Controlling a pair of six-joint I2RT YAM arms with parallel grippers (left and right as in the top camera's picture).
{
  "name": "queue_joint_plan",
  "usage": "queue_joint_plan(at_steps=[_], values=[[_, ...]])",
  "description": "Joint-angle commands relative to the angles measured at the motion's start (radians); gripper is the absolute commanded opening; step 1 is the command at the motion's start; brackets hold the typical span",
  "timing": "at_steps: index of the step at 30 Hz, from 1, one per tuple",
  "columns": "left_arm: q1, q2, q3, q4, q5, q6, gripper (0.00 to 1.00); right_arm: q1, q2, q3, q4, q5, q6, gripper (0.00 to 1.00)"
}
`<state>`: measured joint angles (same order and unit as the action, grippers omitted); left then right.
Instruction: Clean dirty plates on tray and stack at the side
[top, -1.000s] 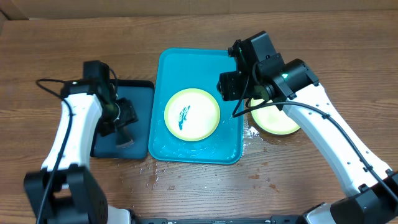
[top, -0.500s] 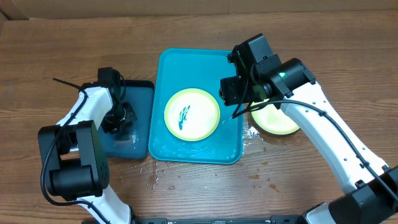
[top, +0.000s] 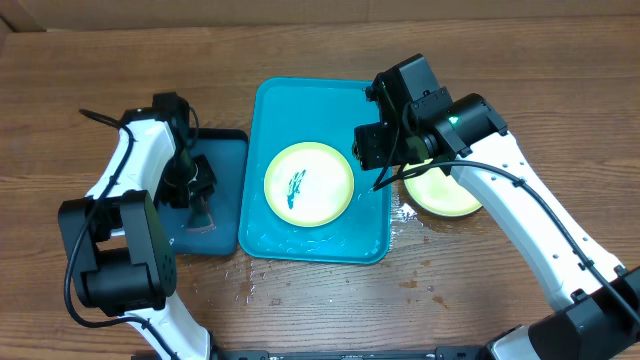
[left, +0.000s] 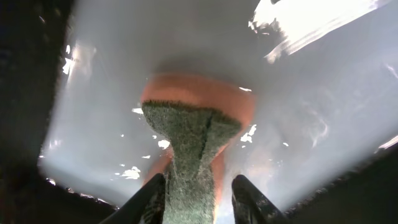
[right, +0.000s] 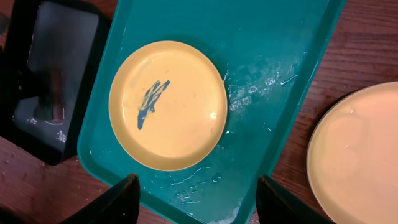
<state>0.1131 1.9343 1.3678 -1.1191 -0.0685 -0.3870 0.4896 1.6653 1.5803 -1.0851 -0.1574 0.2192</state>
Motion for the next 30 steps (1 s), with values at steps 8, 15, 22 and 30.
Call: queue_joint_plan(at_steps=[8,15,22,30], values=[[-0.001,0.016,-0.099,0.108,-0.001,0.005,0.4,-0.003,0.001,0.001,0.005,-0.001,-0.007,0.6],[-0.001,0.015,-0.135,0.15,-0.002,0.007,0.04,-0.003,0.001,0.001,0.013,0.004,-0.008,0.6],[0.001,0.01,0.073,-0.043,-0.055,0.01,0.04,-0.007,0.002,-0.004,0.024,0.153,0.059,0.42],[-0.002,0.008,0.155,-0.077,-0.126,0.009,0.04,-0.103,0.052,-0.009,0.012,0.168,0.262,0.5]])
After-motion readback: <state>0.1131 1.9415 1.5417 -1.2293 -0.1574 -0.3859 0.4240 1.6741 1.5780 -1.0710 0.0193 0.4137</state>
